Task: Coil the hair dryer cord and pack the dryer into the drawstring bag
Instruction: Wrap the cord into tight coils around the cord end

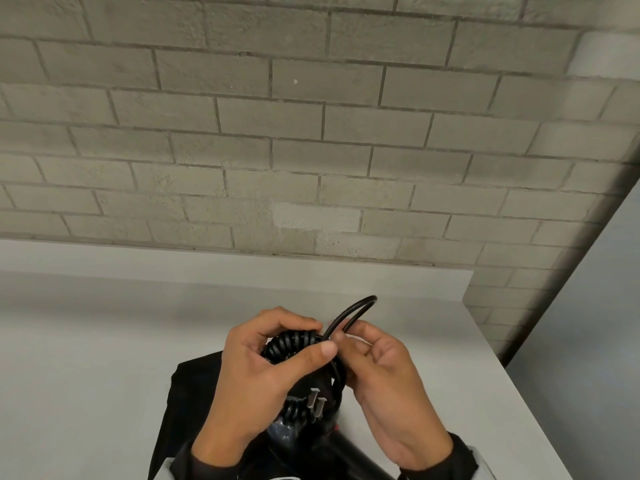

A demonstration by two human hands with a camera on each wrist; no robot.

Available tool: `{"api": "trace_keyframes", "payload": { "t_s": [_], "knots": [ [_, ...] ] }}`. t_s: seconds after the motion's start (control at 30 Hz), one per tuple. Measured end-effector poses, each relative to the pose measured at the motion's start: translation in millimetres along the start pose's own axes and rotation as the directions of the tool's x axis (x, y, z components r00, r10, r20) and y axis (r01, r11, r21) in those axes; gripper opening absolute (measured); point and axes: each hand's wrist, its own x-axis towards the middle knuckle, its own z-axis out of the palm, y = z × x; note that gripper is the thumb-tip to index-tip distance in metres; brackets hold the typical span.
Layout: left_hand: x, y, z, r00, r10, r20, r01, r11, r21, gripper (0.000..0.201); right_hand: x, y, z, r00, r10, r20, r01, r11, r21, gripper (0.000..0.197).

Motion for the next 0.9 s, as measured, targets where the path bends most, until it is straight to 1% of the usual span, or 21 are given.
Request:
{"api": "trace_keyframes", "payload": {
  "t_s": [0.1,0.17,0.2,0.23,0.3,0.33,0.37,0.4,0.43,0.5,0.57,0.6,0.67,0.73,0.77,0.83,0.9],
  "knots": [
    [-0.4,0.4,0.8,1.0,-0.005,-0.018,0.005,1.0,0.012,0.025,-3.1,0.4,4.3,0.999,0.026,0.04,-0.028,0.998,0.049,0.026],
    [-0.3,-0.2,0.6,0.999,-0.015,-0.03,0.015,1.0,0.022,0.026,-6.7,2.5,5.0,1.0,0.015,0.021,-0.016,0.998,0.061,0.029],
    [0.0,-0.8,0.0,0.999,-0.023,-0.039,0.024,1.0,0.02,0.026,-8.8,4.5,5.3,1.0,0.0,0.017,-0.001,0.997,0.079,0.037],
    [0.4,-2.0,-0.6,0.998,-0.029,-0.05,0.03,0.999,0.021,0.027,-11.6,7.5,4.9,0.999,-0.022,0.035,0.018,0.995,0.094,0.052],
    [0.9,-4.3,-0.9,0.997,-0.027,-0.072,0.03,0.999,0.034,0.027,-18.4,13.3,4.2,0.986,-0.089,0.143,0.08,0.994,0.069,0.087],
    [0.9,-4.8,0.0,0.996,-0.028,-0.08,0.031,0.999,0.036,0.027,-22.6,15.3,5.1,0.973,-0.117,0.198,0.117,0.993,0.008,0.097],
    [0.5,-4.9,1.0,0.996,-0.033,-0.084,0.035,0.999,0.032,0.027,-26.4,16.9,6.0,0.964,-0.129,0.234,0.151,0.986,-0.077,0.102],
    [0.1,-4.3,2.6,0.996,-0.038,-0.084,0.04,0.999,0.025,0.027,-30.2,17.4,6.8,0.962,-0.132,0.241,0.174,0.971,-0.166,0.104],
    [-0.6,-4.0,4.2,0.996,-0.042,-0.084,0.044,0.999,0.021,0.026,-33.4,17.8,7.5,0.964,-0.138,0.227,0.194,0.95,-0.247,0.103],
    [-1.4,-3.5,7.1,0.995,-0.046,-0.087,0.05,0.998,0.04,0.027,-37.1,19.4,9.3,0.963,-0.169,0.21,0.241,0.887,-0.395,0.088],
    [-1.6,-3.9,7.6,0.994,-0.053,-0.092,0.058,0.997,0.051,0.028,-37.6,21.4,10.2,0.953,-0.21,0.217,0.295,0.797,-0.528,0.075],
    [-1.3,-4.2,7.6,0.994,-0.058,-0.093,0.063,0.997,0.049,0.027,-37.2,23.7,8.8,0.946,-0.229,0.228,0.321,0.746,-0.584,0.073],
    [-0.7,-4.5,7.3,0.993,-0.071,-0.095,0.075,0.996,0.039,0.023,-35.0,32.1,4.1,0.923,-0.294,0.248,0.383,0.649,-0.658,0.068],
    [-0.5,-4.4,6.7,0.991,-0.08,-0.111,0.082,0.996,0.021,0.019,-33.8,43.1,0.2,0.877,-0.415,0.243,0.458,0.564,-0.687,0.047],
    [-0.4,-4.3,6.4,0.99,-0.079,-0.117,0.083,0.996,0.022,0.018,-34.2,47.6,-1.0,0.853,-0.47,0.226,0.481,0.541,-0.69,0.036],
    [-0.5,-4.0,5.6,0.99,-0.089,-0.114,0.092,0.996,0.021,0.017,-37.2,49.3,-1.6,0.84,-0.515,0.172,0.481,0.559,-0.675,0.019],
    [-0.8,-3.0,5.8,0.99,-0.107,-0.093,0.108,0.994,0.005,0.018,-40.0,41.9,-2.1,0.846,-0.516,0.137,0.476,0.612,-0.632,0.022]
  ]
}}
